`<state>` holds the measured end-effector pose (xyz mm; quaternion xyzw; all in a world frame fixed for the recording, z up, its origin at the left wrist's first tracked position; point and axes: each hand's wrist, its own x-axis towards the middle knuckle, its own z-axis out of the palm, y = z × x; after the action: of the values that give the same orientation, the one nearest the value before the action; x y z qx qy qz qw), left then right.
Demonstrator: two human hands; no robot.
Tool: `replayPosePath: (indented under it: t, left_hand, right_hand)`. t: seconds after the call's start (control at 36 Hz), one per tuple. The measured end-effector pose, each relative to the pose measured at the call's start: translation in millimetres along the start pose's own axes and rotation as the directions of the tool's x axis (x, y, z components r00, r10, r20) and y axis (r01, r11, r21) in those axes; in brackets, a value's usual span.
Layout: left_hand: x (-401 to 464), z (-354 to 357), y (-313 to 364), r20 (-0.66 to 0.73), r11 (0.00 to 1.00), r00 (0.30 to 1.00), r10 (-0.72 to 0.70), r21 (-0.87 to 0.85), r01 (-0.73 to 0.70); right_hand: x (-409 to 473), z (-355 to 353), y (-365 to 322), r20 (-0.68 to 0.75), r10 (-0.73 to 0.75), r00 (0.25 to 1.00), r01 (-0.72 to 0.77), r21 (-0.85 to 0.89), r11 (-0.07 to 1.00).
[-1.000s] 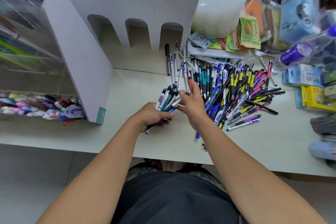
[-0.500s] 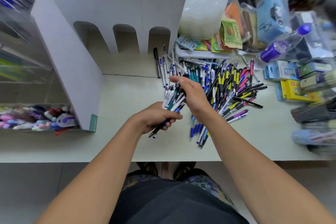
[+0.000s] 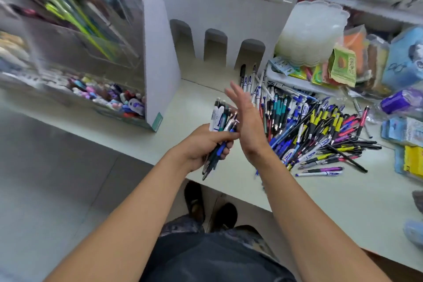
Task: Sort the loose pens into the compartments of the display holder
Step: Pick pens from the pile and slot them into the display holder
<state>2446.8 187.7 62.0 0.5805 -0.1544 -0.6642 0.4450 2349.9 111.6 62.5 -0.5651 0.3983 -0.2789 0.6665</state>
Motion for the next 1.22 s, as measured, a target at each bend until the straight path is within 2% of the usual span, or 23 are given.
replayPosePath:
  t: [0.06, 0.14, 0.19, 0.25, 0.42, 0.53, 0.58, 0.67, 0.72, 0.78, 0.86, 0.94, 1.03, 1.08, 1.14, 1.22]
  left_hand:
    - [-9.0, -9.3, 0.2, -0.14, 0.968, 0.99, 0.019, -0.247, -0.053]
    - [-23.0, -28.4, 2.1, -0.298, 0.763, 0.955, 0.013, -0.614, -0.202]
    - [-30.8, -41.4, 2.7, -0.341, 0.662, 0.94, 0.023, -0.699, -0.27]
    - [-39.1, -49.8, 1.3, -0.36, 0.64, 0.932, 0.039, -0.708, -0.3]
    - [-49.6, -70.8, -7.3, -0.404, 0.66, 0.907, 0.118, -0.65, -0.376]
    - [-58.0, -104.4, 3.3, -0.423, 0.742, 0.894, 0.145, -0.552, -0.381]
    - [-65.7, -132.2, 9.7, -0.405, 0.805, 0.895, 0.185, -0.461, -0.375]
    - [-81.8, -180.3, 18.4, -0.387, 0.923, 0.892, 0.234, -0.199, -0.329]
    - [-93.8, -212.5, 23.1, -0.34, 0.957, 0.899, 0.275, 0.005, -0.291]
    - [-103.7, -240.9, 27.8, -0.29, 0.942, 0.901, 0.322, 0.199, -0.272]
    - [-114.0, -272.7, 37.3, -0.216, 0.887, 0.904, 0.369, 0.372, -0.274]
    - [-115.4, -293.9, 49.2, -0.174, 0.85, 0.898, 0.404, 0.435, -0.298]
    - [-111.4, -304.4, 63.8, -0.118, 0.757, 0.87, 0.478, 0.558, -0.34]
    - [-106.8, -306.2, 73.0, -0.072, 0.722, 0.86, 0.504, 0.582, -0.375]
    - [-102.6, -305.1, 81.1, -0.026, 0.738, 0.87, 0.492, 0.542, -0.402]
    - [-97.9, -305.8, 85.7, 0.049, 0.822, 0.911, 0.409, 0.413, -0.391]
  right_hand:
    - [-7.7, 16.0, 5.5, -0.159, 0.008, 0.987, 0.027, 0.218, 0.975]
    - [-28.6, 45.2, 14.3, -0.318, 0.057, 0.947, 0.067, 0.365, 0.929]
    - [-45.3, 68.7, 17.3, -0.331, 0.073, 0.941, 0.07, 0.4, 0.914]
    - [-56.3, 91.4, 16.2, -0.337, 0.055, 0.94, 0.09, 0.401, 0.911]
    - [-42.1, 138.9, 6.7, -0.418, -0.061, 0.906, 0.157, 0.201, 0.967]
    - [-42.1, 167.5, 10.3, -0.258, -0.028, 0.966, 0.053, 0.092, 0.994]
    - [-42.1, 186.6, 12.0, -0.282, -0.056, 0.958, 0.061, 0.01, 0.998]
    - [-34.7, 211.9, -2.3, -0.355, -0.173, 0.919, 0.129, -0.144, 0.981]
    - [-27.4, 231.3, -19.0, -0.247, -0.255, 0.935, 0.202, -0.221, 0.954]
    - [-18.7, 253.4, -33.2, -0.069, -0.3, 0.951, 0.265, -0.311, 0.913]
    - [-1.9, 284.0, -45.4, 0.101, -0.253, 0.962, 0.27, -0.462, 0.845]
    - [10.9, 302.6, -52.7, 0.065, -0.225, 0.972, 0.229, -0.468, 0.854]
    - [19.0, 311.9, -57.9, -0.011, -0.233, 0.972, 0.209, -0.406, 0.89]
    - [22.5, 314.2, -62.5, -0.047, -0.236, 0.971, 0.202, -0.368, 0.908]
    - [25.4, 314.3, -67.3, -0.086, -0.231, 0.969, 0.189, -0.345, 0.919]
    - [31.5, 310.1, -69.4, -0.163, -0.215, 0.963, 0.155, -0.317, 0.936]
